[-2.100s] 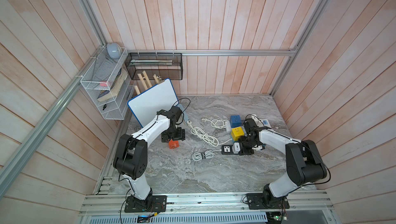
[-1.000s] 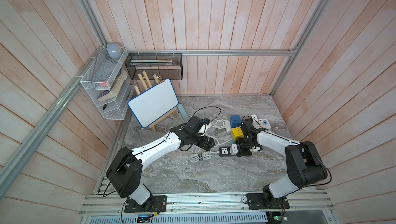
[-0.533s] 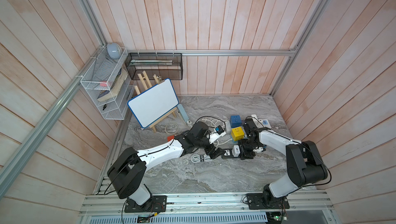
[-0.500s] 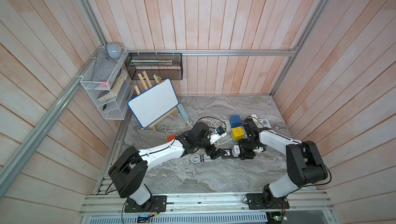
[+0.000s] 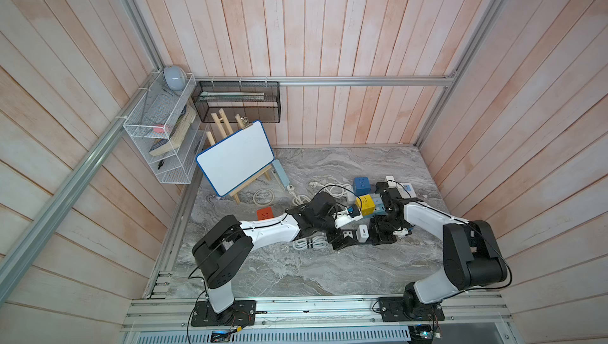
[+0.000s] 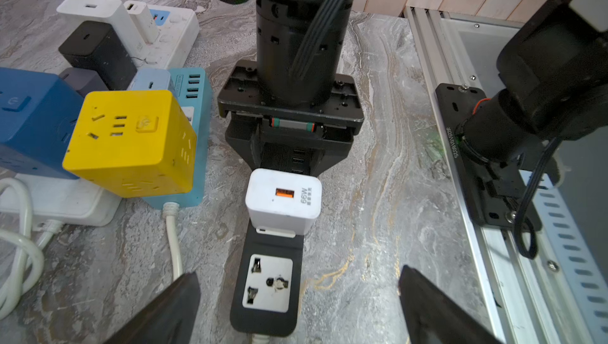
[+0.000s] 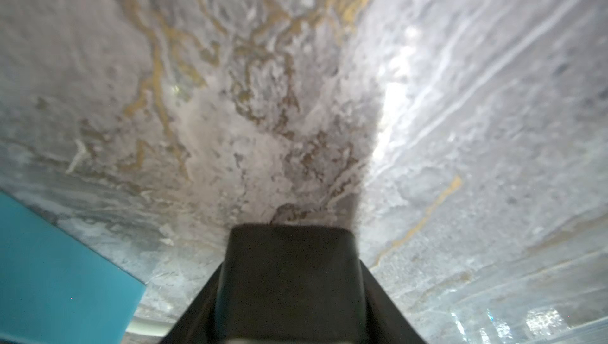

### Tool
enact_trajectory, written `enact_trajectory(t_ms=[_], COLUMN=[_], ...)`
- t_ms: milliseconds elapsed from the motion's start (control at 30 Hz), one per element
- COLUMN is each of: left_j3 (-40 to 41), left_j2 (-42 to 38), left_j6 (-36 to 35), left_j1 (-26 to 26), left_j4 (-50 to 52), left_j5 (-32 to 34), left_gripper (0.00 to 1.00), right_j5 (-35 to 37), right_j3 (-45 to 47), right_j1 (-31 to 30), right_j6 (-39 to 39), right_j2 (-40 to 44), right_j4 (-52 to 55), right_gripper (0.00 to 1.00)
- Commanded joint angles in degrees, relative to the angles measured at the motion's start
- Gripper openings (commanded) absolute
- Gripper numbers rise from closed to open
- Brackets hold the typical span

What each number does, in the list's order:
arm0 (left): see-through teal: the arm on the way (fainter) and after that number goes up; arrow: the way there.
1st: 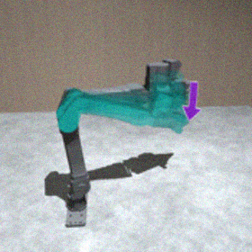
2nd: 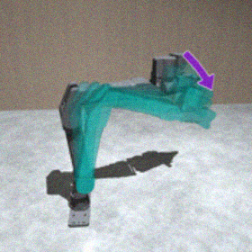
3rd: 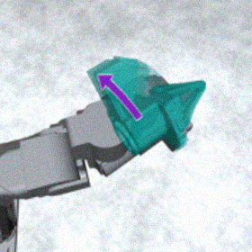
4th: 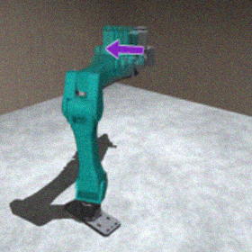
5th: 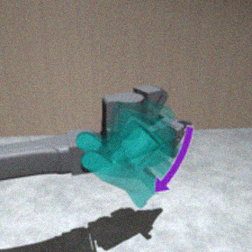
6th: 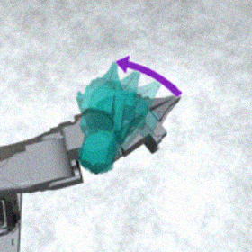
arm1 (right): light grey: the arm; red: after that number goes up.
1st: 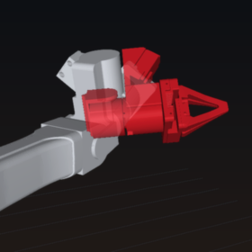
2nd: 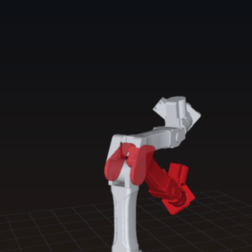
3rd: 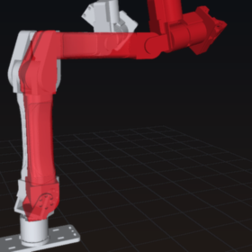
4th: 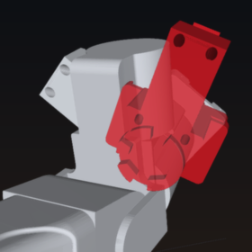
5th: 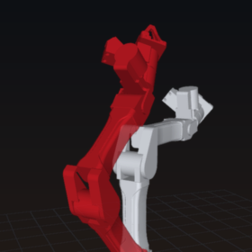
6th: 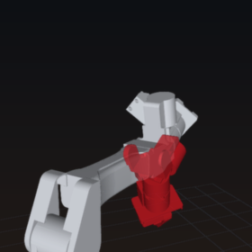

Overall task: Pull the plug off the socket
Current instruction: Remove the plug from the socket.

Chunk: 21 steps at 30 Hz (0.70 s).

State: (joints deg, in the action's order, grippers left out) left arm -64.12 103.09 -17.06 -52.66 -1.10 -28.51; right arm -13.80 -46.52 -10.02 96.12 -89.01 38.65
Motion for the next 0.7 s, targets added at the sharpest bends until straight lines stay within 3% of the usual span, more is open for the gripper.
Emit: enact_trajectory(t_ms=[0,167,667], left_j3=[-2.28,-4.58,-9.23], left_j2=[2.51,5.78,13.96], left_j6=[-1.79,-2.23,-0.18], left_j1=[-0.75,-1.56,-3.67], left_j4=[-1.35,-1.89,-6.12], left_j5=[-1.46,-1.37,1.73], left_gripper=[1.00,1.00,1.00], right_j5=[0.85,1.23,1.51], right_j3=[0.47,-0.34,-1.47], right_j1=[0.27,0.24,0.29], right_j6=[-1.19,-2.20,-4.55], right_j2=[-1.51,-2.08,-3.62], right_j4=[1.12,2.57,4.25], right_gripper=[0.47,0.42,0.38])
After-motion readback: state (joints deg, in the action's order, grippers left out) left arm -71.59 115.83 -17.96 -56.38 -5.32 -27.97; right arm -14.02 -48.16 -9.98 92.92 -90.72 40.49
